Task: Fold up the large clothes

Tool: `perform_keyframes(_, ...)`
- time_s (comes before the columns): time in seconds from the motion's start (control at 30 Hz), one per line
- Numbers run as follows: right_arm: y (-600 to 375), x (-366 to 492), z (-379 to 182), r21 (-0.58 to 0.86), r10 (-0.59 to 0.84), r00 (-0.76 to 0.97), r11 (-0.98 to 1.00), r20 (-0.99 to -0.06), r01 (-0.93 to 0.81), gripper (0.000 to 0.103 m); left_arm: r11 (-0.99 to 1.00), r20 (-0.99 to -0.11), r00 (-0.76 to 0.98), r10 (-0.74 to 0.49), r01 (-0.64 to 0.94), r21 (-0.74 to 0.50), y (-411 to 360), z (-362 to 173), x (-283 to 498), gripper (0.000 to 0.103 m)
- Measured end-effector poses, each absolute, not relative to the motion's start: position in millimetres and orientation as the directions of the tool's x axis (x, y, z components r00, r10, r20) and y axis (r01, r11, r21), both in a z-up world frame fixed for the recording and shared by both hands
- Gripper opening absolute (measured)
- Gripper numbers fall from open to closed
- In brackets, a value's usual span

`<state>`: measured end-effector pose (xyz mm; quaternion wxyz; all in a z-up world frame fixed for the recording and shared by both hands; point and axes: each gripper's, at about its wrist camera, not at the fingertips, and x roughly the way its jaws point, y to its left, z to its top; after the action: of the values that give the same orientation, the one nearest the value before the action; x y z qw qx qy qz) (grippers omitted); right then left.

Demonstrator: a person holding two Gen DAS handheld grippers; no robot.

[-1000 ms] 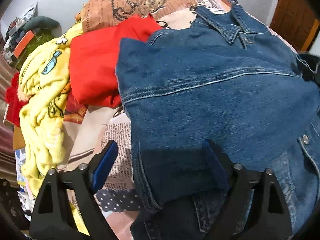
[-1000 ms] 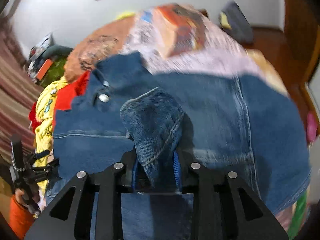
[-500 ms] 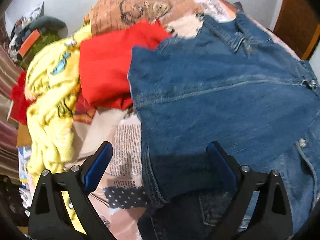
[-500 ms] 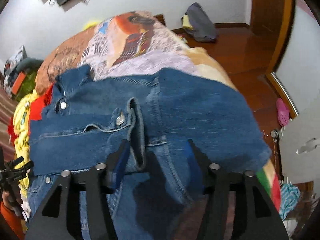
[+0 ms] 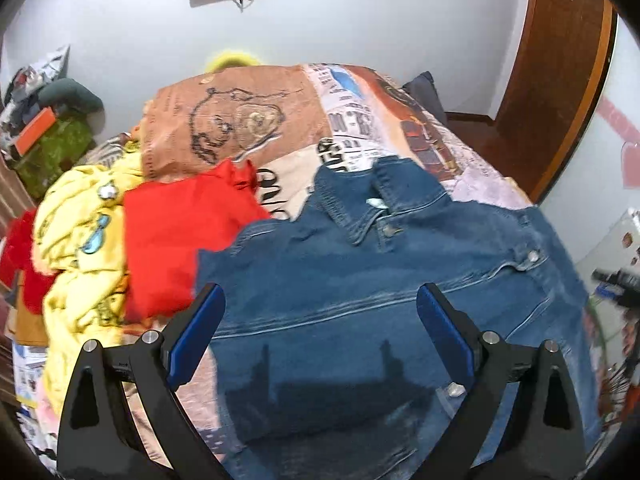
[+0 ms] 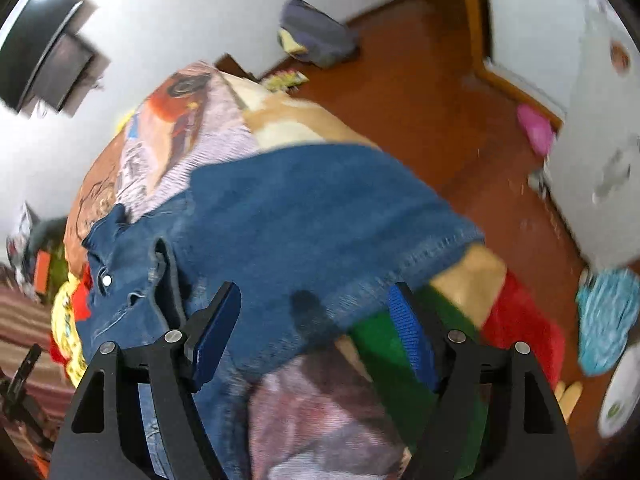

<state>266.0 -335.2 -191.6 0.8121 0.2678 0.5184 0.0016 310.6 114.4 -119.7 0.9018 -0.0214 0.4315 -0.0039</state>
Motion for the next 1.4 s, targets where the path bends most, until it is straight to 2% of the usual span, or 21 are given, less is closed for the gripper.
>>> perform_keyframes(0.43,-363,285,-237,0.537,0.329,0.487,0.751,-0.809,0.385,0.076,0.996,-0.839,0.538,-0.079,0.014,-0.084,84,-164,330,0.097)
perform_keyframes(0.53,-367,293,-240,0.538,0.313,0.5,0.738,-0.808,0.407,0.071,0.996,-0.849,0.523,-0.078,0.003,-0.09,85,-171,331,0.097)
perform_keyframes(0.63,-366,299,-235,0.498,0.261,0.502,0.756,-0.825,0.425,0.047,0.997,-0.853,0.517,-0.07,-0.001,-0.082,86,-175,331,0.097)
perform_keyframes(0.7,-363,299,-227,0.454,0.211,0.504,0.781,-0.838,0.428,0.025,0.998,-0.852,0.521,-0.055,-0.001,-0.065,86,-176,329,0.097)
perform_keyframes(0.77,-361,300,-220,0.422,0.178,0.512,0.808,-0.84,0.411,0.015,0.999,-0.849,0.526,-0.045,0.002,-0.052,86,-175,326,0.097)
perform_keyframes(0.9,-350,299,-187,0.393,0.139,0.58,0.855,-0.803,0.34,0.01,0.999,-0.843,0.537,-0.034,0.014,-0.031,86,-173,321,0.097)
perform_keyframes(1.03,-327,302,-138,0.388,0.149,0.652,0.89,-0.744,0.24,0.009,0.999,-0.829,0.558,-0.033,0.024,-0.024,87,-165,313,0.097)
perform_keyframes(1.23,-254,293,-67,0.363,0.273,0.721,0.931,-0.637,-0.032,0.008,0.999,-0.808,0.587,-0.041,0.023,-0.034,92,-154,301,0.097)
perform_keyframes(1.4,-185,278,-65,0.334,0.395,0.663,0.915,-0.636,-0.224,0.008,0.999,-0.804,0.593,-0.037,0.025,-0.027,98,-153,289,0.097)
